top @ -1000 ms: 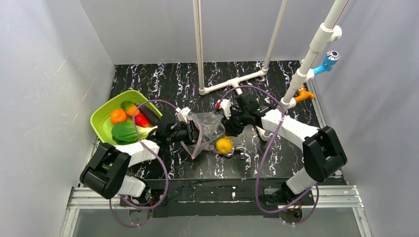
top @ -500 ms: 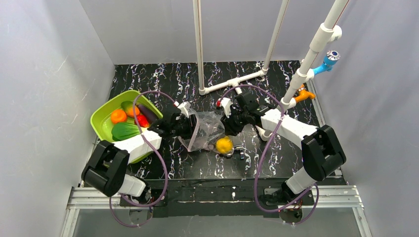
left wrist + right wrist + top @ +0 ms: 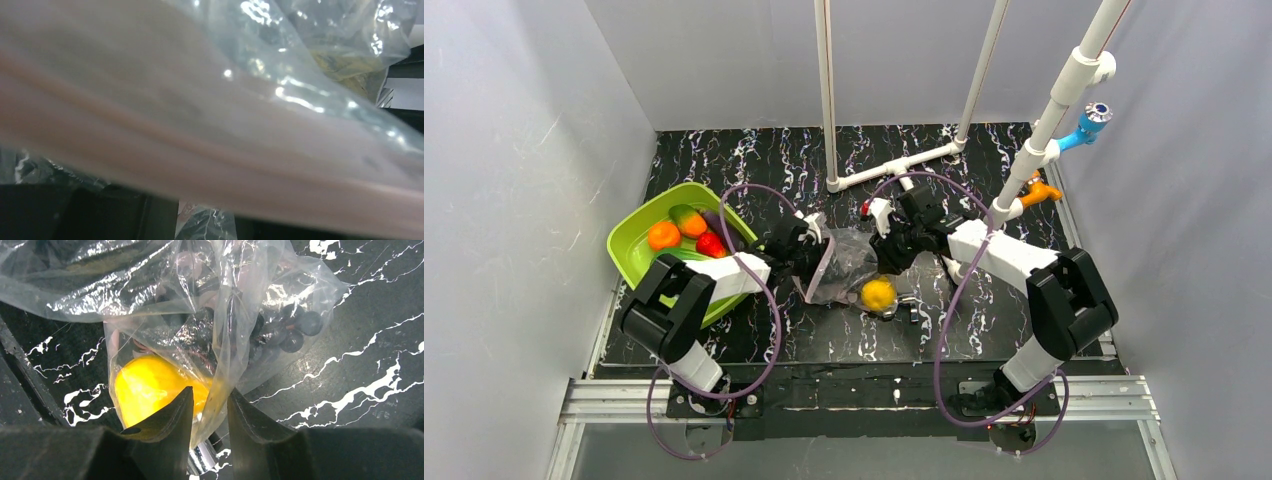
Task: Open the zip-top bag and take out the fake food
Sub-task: Pick up the fake fruit from the zipper food storage bag.
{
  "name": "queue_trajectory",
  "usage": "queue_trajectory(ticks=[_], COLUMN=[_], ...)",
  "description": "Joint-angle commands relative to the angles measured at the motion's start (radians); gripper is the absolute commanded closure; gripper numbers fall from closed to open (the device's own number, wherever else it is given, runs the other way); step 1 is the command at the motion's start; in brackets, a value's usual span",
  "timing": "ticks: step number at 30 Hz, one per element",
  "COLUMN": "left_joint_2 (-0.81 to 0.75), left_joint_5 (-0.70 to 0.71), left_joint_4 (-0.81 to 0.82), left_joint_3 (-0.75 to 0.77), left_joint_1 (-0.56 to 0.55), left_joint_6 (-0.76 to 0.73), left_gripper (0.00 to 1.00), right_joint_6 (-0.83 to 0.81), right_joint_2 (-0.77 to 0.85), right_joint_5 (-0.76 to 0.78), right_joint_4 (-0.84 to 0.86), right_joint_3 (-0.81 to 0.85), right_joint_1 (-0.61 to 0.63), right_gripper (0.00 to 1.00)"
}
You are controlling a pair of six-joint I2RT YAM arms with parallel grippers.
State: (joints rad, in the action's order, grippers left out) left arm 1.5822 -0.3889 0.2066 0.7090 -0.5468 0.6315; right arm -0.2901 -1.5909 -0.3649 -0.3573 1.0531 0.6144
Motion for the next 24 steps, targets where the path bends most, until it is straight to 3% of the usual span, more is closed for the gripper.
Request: queue_trajectory(ticks=[1, 6, 11, 15, 18, 19, 20, 21, 23, 24], left_joint_2=[0.029, 0.029, 0.068, 0.129, 0.174, 0.18, 0.174, 0.162, 0.08, 0.036], left_joint_5=[-0.055, -0.131, -0.173, -0.121, -0.005, -0.004, 0.01, 0.029, 0.093, 0.127], left_joint_4=[0.009, 0.101, 0.151, 0.024, -0.08, -0.066, -0.058, -0.054, -0.055, -0.07], left_joint_3=[0.047, 0.019, 0.025, 0.099, 0.14, 0.131, 0.125, 0.115, 0.08, 0.063], left_joint_1=[-0.024, -0.028, -0.037, -0.081, -0.109, -0.11, -0.11, -0.11, -0.111, -0.111], left_joint_6=[-0.025, 0.013, 0.052, 0.018, 0.018, 0.028, 0.039, 0.045, 0.047, 0.048], left_gripper=[0.63, 0.57, 0.53, 0.53, 0.51, 0.59, 0.78, 0.88, 1.0, 1.0], right_joint_6=[0.012, 0.016, 0.019, 0.018, 0.019, 0.017, 0.016, 0.014, 0.012, 0.012], right_joint_2=[-0.021, -0.04, -0.06, -0.061, -0.07, -0.072, -0.073, -0.07, -0.055, -0.053], right_joint_5=[-0.002, -0.016, -0.034, -0.044, -0.051, -0.055, -0.057, -0.056, -0.061, -0.061], right_joint_4=[0.022, 0.013, -0.004, -0.006, -0.012, -0.015, -0.022, -0.024, -0.02, -0.02], right_joint_3=[0.041, 0.049, 0.061, 0.062, 0.065, 0.067, 0.07, 0.071, 0.07, 0.07], right_joint_1=[-0.005, -0.005, -0.005, -0.005, -0.004, -0.004, -0.004, -0.004, -0.005, -0.005], right_gripper=[0.62, 0.65, 0.79, 0.88, 0.93, 0.98, 0.99, 0.99, 0.99, 0.99])
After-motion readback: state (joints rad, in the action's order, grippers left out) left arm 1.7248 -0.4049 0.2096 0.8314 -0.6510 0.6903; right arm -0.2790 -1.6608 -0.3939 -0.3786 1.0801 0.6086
